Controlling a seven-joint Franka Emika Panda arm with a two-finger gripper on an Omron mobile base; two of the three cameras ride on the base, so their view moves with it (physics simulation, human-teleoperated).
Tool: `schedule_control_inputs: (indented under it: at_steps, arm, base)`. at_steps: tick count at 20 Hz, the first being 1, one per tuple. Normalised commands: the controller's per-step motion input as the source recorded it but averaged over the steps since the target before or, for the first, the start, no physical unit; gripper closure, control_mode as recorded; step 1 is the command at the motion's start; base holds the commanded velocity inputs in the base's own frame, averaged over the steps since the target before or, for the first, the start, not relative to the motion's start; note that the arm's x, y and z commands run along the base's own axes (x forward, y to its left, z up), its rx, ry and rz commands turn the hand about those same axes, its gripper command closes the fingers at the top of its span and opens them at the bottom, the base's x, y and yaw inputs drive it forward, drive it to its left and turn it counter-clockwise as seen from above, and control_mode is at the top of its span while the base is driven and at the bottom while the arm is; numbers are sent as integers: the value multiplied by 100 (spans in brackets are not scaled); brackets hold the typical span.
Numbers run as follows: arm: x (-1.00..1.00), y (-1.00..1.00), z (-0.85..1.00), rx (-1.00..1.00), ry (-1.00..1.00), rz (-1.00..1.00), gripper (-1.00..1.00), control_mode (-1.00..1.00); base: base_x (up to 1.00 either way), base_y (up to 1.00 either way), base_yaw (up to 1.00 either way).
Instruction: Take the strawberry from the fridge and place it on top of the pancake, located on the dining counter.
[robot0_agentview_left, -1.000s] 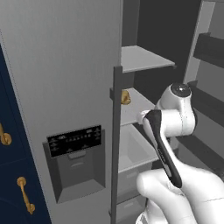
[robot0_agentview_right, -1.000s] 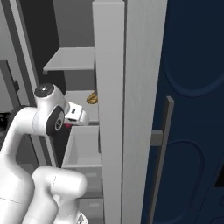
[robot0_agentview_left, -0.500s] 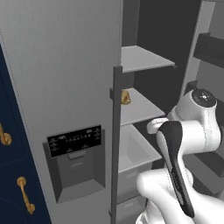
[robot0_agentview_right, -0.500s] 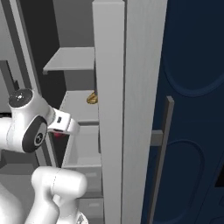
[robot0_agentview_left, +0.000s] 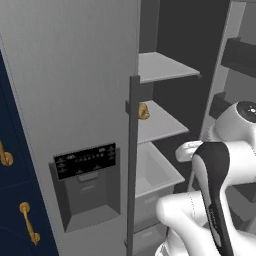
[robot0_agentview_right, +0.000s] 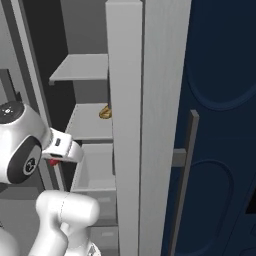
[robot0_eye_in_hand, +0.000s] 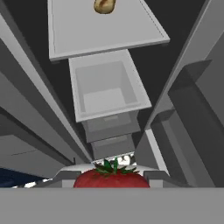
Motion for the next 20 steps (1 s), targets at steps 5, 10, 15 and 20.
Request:
schedule_control_inputs:
  at_steps: [5,10,15,20]
  arm:
    - [-1,1,-26,-1,0,0,100,-100]
    - [0,0,0,0,0,0,100,-100]
    - [-24,2,0,0,-4,1,100,-100]
    - [0,0,0,0,0,0,100,100]
  base:
    - [0,0,0]
    - [0,0,0]
    - [0,0,0]
    - [-98,22,0]
